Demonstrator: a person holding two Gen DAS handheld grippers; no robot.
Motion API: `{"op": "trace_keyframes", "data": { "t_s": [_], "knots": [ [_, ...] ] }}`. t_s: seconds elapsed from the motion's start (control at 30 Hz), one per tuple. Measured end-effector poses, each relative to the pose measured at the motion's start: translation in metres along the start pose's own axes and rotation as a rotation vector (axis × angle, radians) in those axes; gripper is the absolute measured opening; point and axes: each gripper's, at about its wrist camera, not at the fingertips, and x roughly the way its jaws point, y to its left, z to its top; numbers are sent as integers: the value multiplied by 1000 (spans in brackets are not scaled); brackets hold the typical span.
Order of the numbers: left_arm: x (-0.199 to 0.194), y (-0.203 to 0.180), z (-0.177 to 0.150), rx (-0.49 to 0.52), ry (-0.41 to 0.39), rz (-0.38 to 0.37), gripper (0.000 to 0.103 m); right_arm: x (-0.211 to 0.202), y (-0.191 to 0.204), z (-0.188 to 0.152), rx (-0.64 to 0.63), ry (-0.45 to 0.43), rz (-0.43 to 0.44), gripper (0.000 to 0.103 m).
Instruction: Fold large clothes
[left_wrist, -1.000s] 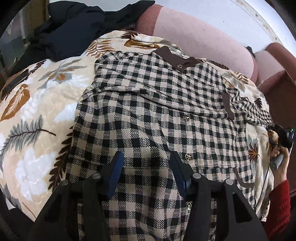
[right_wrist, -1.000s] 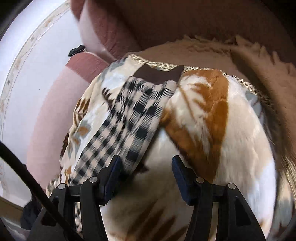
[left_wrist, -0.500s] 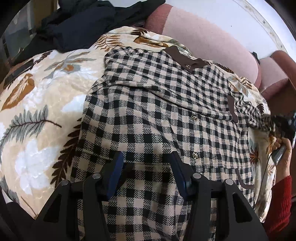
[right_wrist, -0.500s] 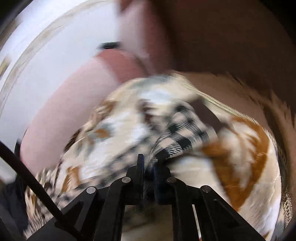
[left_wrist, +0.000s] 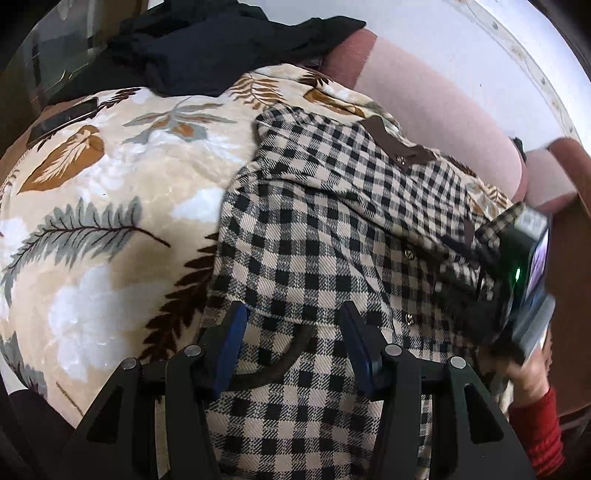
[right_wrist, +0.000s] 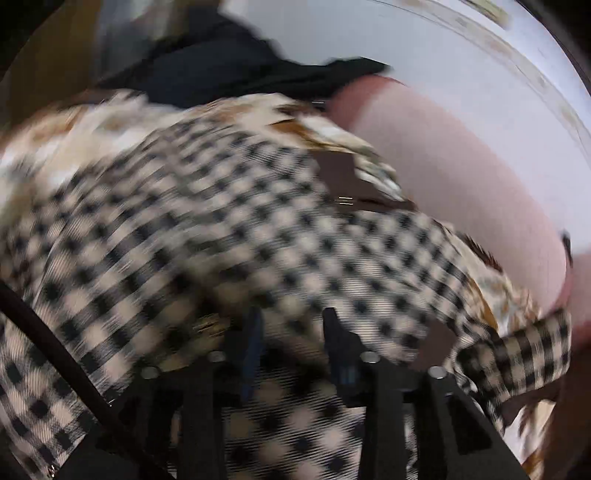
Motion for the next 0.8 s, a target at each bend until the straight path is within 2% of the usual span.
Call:
{"op": "trace_keyframes", "data": {
  "t_s": [0.07, 0.1, 0.2, 0.33, 0.37, 0.43, 0.53, 0.6, 0.7, 0.73, 0.77, 0.8],
  "knots": [
    [-3, -2, 5, 12, -12, -14, 51, -7, -5, -6, 32, 36, -32, 39],
    [-5, -6, 7, 23, -22, -19, 51, -15, -22, -10, 99, 45, -39, 39],
    [-7, -18, 10, 53, -41, -39, 52, -39, -88, -28, 363, 34, -45, 41],
    [-5, -31, 3, 85, -30, -55, 54, -74, -186, -77, 779, -57, -201, 60],
    [-3, -34, 1, 97, -26, -48, 54, -78, -213, -92, 869, -83, -232, 62],
    [-3, -37, -1, 109, -25, -34, 54, -73, -242, -110, 937, -86, -268, 67],
    [0, -39, -1, 110, -15, -16, 54, -49, -271, -122, 981, -65, -235, 74],
    [2, -40, -1, 106, -6, -6, 54, -29, -286, -127, 1013, -57, -213, 74],
    [3, -42, -2, 112, -4, 10, 54, -11, -291, -120, 1013, -94, -164, 74],
    [5, -43, -2, 117, 0, 18, 54, -7, -288, -113, 984, -111, -134, 64],
    [6, -44, -2, 121, 3, 23, 54, -1, -287, -107, 957, -102, -101, 28],
    [6, -44, -2, 124, 3, 29, 54, 2, -284, -103, 944, -89, -68, 10]
  ]
}}
